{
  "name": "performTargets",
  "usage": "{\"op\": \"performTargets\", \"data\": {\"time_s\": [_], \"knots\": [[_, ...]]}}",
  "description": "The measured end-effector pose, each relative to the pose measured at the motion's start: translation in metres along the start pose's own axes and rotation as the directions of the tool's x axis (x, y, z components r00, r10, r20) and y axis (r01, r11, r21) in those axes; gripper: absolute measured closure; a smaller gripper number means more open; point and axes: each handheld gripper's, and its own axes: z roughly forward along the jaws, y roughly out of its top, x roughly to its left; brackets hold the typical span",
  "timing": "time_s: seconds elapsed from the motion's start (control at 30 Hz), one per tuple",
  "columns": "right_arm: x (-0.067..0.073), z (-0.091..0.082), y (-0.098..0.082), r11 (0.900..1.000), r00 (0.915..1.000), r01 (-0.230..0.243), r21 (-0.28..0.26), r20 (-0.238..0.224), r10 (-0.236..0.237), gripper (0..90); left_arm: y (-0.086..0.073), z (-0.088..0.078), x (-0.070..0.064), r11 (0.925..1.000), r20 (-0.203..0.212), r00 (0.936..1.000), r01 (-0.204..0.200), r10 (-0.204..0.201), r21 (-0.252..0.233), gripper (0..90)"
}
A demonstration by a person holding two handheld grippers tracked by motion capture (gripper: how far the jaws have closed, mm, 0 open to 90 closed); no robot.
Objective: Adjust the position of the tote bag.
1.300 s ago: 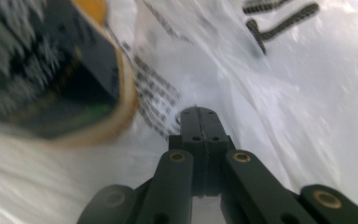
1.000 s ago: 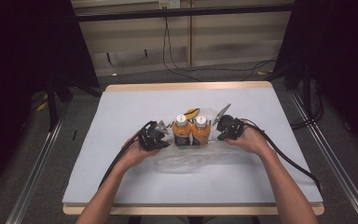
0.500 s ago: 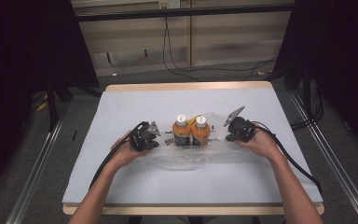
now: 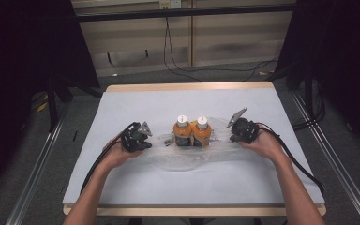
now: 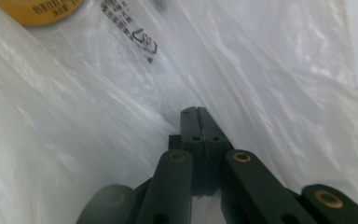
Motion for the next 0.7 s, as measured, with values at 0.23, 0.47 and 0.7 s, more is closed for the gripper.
{"op": "performTargets", "data": {"time_s": [0.23,0.47,0.7], "knots": [[-0.004,-0.005,-0.013,1.000,0.9995,-0.030,0.008,0.009,0.030,90.0,-0.008,-0.005,0.001,0.9996,-0.035,0.9993,-0.013,0.014,0.027,90.0],[-0.004,-0.007,-0.015,1.000,0.9998,-0.019,0.016,0.007,0.019,90.0,-0.014,-0.009,0.002,0.9994,-0.037,0.9992,-0.015,0.016,0.033,90.0],[-0.004,-0.012,-0.025,1.000,0.9996,-0.026,0.008,-0.013,0.027,90.0,-0.019,-0.011,0.005,0.9997,-0.021,0.9997,-0.010,0.011,0.021,90.0]]}}
